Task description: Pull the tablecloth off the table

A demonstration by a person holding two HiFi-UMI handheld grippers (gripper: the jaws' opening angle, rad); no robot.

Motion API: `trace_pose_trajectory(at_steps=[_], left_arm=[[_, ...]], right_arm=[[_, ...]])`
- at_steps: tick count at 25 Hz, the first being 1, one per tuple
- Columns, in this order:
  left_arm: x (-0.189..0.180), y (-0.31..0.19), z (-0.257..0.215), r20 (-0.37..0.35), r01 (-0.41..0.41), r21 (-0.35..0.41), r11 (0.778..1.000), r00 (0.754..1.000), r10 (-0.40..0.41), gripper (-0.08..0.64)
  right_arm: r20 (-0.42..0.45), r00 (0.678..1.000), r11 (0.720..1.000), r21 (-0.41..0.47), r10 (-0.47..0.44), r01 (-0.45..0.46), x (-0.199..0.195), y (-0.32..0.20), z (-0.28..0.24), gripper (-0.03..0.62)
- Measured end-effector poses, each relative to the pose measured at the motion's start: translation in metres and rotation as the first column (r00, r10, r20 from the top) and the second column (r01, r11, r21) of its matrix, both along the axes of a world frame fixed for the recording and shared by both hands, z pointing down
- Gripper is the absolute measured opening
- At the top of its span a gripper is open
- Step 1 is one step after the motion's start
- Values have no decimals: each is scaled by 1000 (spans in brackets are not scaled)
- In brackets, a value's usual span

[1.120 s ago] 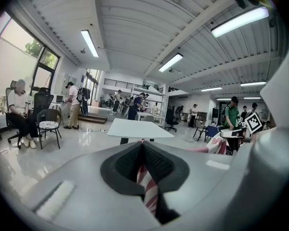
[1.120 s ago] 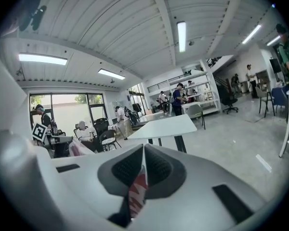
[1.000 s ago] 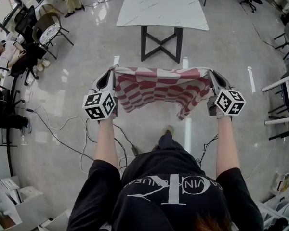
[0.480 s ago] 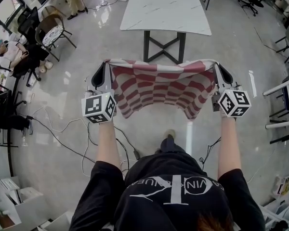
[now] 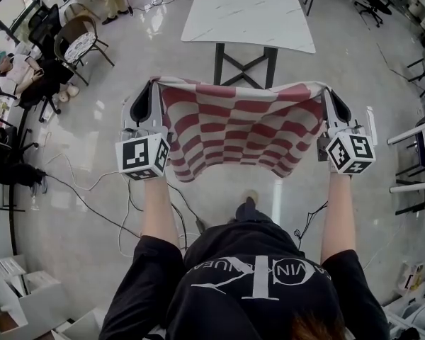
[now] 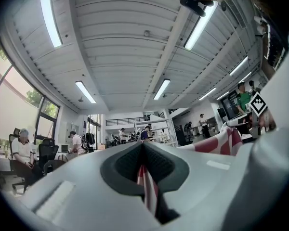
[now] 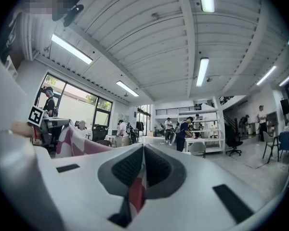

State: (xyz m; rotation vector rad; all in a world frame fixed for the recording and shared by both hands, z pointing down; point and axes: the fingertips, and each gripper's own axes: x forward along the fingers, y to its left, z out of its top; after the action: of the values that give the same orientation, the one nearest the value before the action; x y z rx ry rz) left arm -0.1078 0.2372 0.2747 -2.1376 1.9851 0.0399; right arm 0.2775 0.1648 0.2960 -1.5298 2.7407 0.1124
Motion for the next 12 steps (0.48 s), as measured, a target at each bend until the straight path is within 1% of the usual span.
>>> trace_pose_trajectory(at_steps=[6,12], left_arm=[[-5,2,5,-24,6,-16,1000,1000,-7,14],[-8,2,13,-32,6,-31,999,999,-7,14]], right_arm=[[-55,998,999,36,17,-15,-7,1,-5,17],[-47,998,997,61,41,-38,-10,2,-8,17]])
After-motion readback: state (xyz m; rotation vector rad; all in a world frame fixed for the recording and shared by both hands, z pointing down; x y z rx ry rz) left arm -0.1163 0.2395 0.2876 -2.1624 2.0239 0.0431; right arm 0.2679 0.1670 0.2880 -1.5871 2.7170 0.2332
